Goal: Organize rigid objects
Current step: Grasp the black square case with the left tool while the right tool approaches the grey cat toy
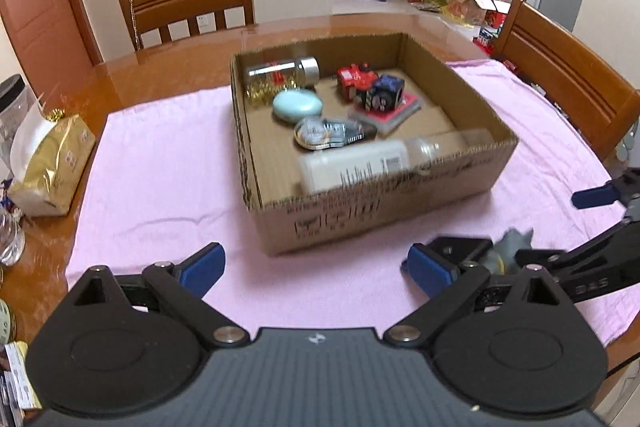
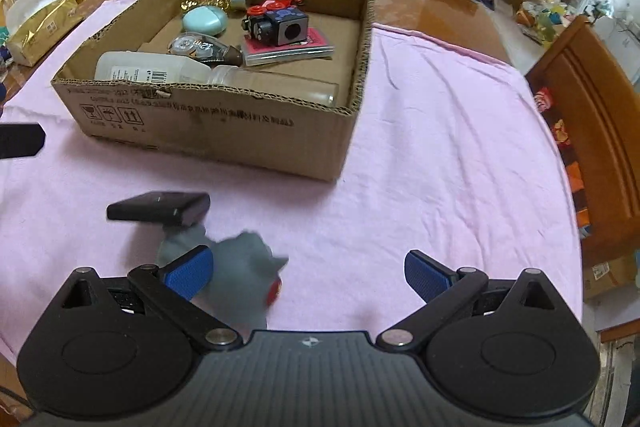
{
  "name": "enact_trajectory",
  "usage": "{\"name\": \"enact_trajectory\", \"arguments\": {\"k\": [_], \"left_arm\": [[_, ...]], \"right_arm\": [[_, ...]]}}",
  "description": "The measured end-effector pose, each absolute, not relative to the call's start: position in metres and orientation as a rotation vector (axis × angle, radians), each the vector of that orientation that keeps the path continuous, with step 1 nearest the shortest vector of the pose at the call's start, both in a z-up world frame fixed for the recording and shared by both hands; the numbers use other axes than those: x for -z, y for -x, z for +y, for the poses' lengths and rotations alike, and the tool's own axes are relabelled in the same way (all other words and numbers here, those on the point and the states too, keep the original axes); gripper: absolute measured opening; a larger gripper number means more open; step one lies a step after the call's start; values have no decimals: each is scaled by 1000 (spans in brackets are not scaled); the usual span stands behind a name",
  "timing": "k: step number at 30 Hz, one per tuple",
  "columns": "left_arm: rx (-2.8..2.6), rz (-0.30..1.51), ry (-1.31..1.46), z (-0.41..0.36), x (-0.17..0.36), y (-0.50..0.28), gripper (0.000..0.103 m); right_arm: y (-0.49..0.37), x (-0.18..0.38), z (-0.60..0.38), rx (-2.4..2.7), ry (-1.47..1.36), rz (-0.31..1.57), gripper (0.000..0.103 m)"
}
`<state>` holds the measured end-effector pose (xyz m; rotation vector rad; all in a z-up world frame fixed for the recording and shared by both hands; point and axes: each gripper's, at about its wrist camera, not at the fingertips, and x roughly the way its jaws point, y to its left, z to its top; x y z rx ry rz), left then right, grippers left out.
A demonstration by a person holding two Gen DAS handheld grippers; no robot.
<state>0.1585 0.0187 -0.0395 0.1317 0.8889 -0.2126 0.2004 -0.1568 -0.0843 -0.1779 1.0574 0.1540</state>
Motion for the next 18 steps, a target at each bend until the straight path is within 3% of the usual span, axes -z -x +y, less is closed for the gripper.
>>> {"name": "enact_trajectory", "arguments": {"k": [18], "left_arm": [[298,890,-214,3,51,-142,98]], "right_arm": [[-200,108,-138,-205,28,1074,103]]}}
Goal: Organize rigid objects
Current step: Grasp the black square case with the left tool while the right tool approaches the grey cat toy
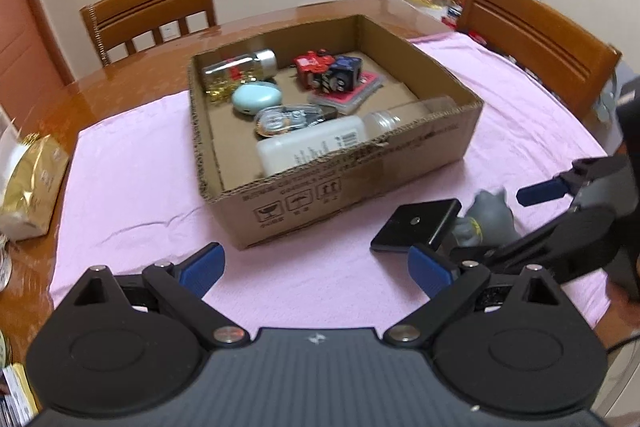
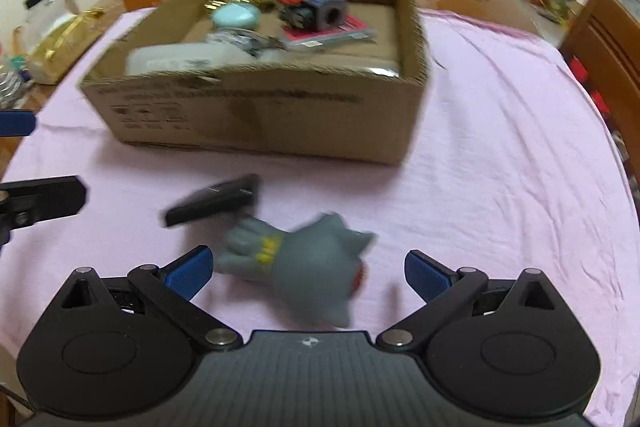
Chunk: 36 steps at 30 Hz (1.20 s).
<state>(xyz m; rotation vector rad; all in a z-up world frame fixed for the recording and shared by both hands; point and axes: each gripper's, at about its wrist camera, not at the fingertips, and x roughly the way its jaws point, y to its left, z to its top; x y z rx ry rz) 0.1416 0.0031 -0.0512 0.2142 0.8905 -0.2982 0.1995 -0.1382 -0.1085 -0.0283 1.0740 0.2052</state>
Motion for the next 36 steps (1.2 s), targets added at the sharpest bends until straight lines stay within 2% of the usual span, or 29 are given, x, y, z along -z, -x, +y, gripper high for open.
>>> {"name": "enact_trajectory", "arguments": {"k": [5,16,30,32,36], "left_arm": [[347,910,-244,-9,59,-143,98],[554,966,-468,-58,100,-152,99],[675,984,-508,-64,124,-173,96],[703,973,-510,-65,124,-175,94],[758,970,-492,-68,124,-183,82]], "right_arm": [[-193,108,-169,-239,-77,1120,103],[-177,121,-168,-192,31,1139,103],[-172,127,-176,-257,168,1119,103],[-173,128,-177,-261,169,1114,103],[-171,129,-178,-277,176,1090,103]]}}
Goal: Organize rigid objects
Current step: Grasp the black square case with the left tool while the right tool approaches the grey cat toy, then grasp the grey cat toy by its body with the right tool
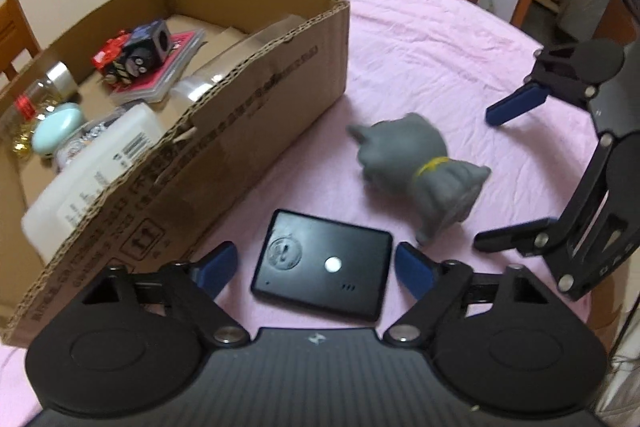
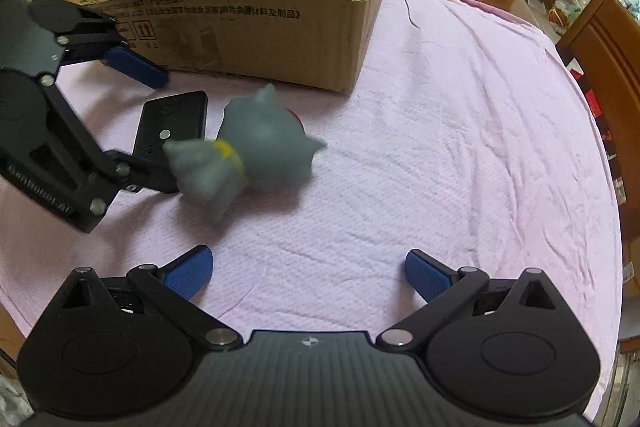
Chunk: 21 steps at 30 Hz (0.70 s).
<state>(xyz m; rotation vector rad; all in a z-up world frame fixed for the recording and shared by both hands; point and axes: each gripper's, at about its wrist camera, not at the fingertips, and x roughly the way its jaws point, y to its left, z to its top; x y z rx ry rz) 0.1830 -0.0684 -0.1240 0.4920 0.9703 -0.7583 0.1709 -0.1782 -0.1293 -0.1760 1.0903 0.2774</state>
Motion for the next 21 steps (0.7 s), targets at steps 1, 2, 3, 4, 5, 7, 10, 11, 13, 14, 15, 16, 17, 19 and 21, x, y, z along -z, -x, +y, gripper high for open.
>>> {"name": "enact_trajectory", "arguments": {"k": [1,2,3,4,5,7,10,11,13,14,15,16,17,19,21], "left_arm": [[770,976,-479,-70,124,-186,79],[780,982,-464,-70,124,-188,77],[777,979,-463,-70,124,-188,72],[781,977,-463,-70,124,-187,72],[783,974,-462,-70,123,-186,72],[762,979,-451,-68,122,-184,72],[700,990,-415,-62,122,-180,72],[669,996,-397,-59,122,-180,72],[594,1010,-352,-50,122,-177,72],[552,1018,-329,-45,121,-176,72],[504,1029,-296,-38,121,-175,72],[462,1039,-266,-31,120,-174,72],[417,1048,-238,-25,120,-173,72],[323,1069,-196,-14,120,-170,72],[295,1074,-177,-6,120,-168,72]], "right_arm": [[-170,130,-178,-278,176,1084,103],[-169,130,-178,-278,174,1080,103],[-169,130,-178,-277,174,1076,103],[-168,130,-178,-276,173,1074,103],[-168,130,-178,-276,173,1073,103],[-168,130,-178,-276,173,1072,103],[-168,130,-178,-276,174,1074,103],[-168,130,-178,-276,174,1073,103],[-169,130,-178,-276,174,1074,103],[-168,130,-178,-276,174,1074,103],[-169,130,-178,-276,174,1074,103],[-168,130,-178,-276,174,1074,103],[-168,130,-178,-276,174,1073,103],[-167,130,-178,-277,174,1068,103],[-165,130,-179,-283,175,1054,103]]}}
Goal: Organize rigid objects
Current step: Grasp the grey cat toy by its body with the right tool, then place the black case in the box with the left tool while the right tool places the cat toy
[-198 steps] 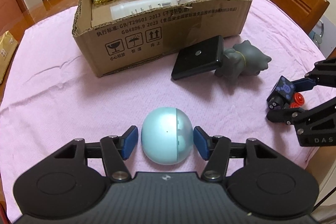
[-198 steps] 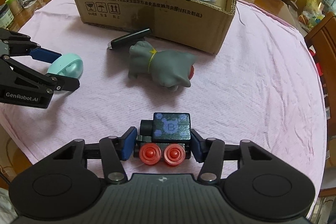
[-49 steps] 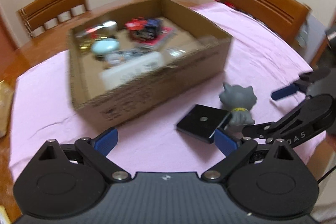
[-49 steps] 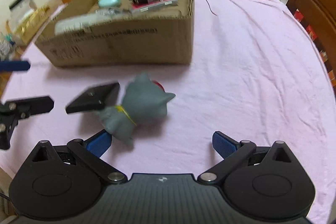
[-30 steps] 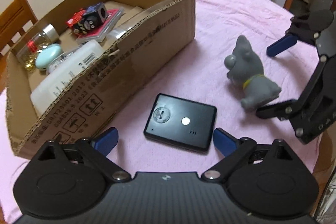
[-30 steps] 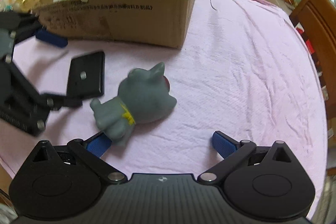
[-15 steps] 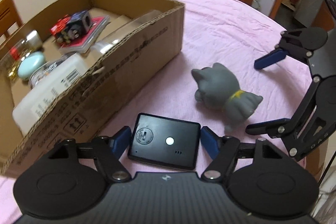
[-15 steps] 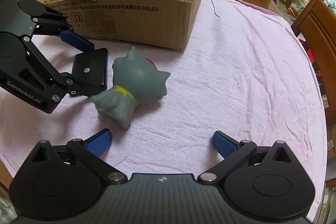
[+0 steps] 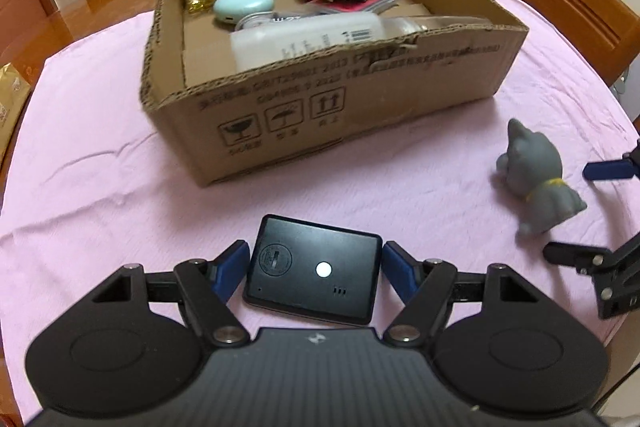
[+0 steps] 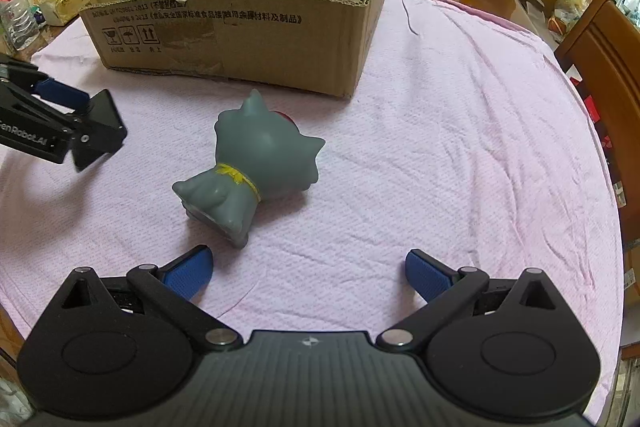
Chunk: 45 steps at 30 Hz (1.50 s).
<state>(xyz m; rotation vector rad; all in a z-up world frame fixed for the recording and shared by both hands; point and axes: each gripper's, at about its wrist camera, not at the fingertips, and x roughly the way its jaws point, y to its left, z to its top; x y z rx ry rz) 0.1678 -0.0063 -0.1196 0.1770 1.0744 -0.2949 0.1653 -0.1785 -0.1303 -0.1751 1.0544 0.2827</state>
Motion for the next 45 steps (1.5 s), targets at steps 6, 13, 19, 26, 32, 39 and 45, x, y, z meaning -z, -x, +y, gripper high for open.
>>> {"name": "enact_trajectory", "arguments": {"k": [6,13,19,26,32,39,45], "left_arm": [[322,1069,-217,1,120,-163,81],[333,1074,-228,0,122,-164,88],[346,1073,-228,2,123,-166,89],[357,1072,-236,1,123,-167,89],[375,1073,-253,-1,122,-168,89],[451,1070,-315,-4,120,-169,81],[524,1075,-340,-3,120,-171,79]], "right_arm": [[-167,132,-183,-385,225,1007,103],[-196,126,-172,-587,415,1043,103],[-211,121,-157,-734,554,1020,94],[-220,117,-139,-800,599,1006,88],[-230,118,-138,-764,487,1072,82],[-226,118,-139,-693,397,1104,82],[-224,117,-142,-678,372,1100,84]]}}
